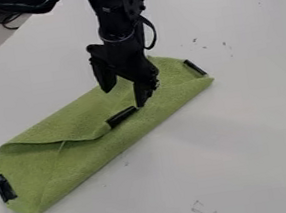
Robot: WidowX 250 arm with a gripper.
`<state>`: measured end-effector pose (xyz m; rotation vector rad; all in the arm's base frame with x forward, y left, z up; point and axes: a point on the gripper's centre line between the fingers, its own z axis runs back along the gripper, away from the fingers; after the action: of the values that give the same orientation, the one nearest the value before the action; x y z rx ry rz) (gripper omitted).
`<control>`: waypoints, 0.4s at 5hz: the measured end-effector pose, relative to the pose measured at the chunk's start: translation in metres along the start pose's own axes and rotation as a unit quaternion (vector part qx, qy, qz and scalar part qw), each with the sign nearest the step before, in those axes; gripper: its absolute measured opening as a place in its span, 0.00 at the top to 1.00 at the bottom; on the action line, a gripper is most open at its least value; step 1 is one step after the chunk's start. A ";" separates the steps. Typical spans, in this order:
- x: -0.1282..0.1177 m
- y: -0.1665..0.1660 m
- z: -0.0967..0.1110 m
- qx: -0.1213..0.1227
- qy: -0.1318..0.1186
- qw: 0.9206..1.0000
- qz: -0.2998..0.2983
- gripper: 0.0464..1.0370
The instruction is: Unfold cloth from right to left
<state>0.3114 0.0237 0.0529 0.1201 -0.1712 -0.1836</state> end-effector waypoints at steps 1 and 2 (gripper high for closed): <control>-0.005 -0.003 -0.009 -0.005 0.015 1.000 -0.001 0.04; -0.012 -0.007 -0.015 -0.011 0.013 1.000 0.000 0.04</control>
<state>0.3013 0.0211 0.0350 0.1015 -0.1431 -0.1839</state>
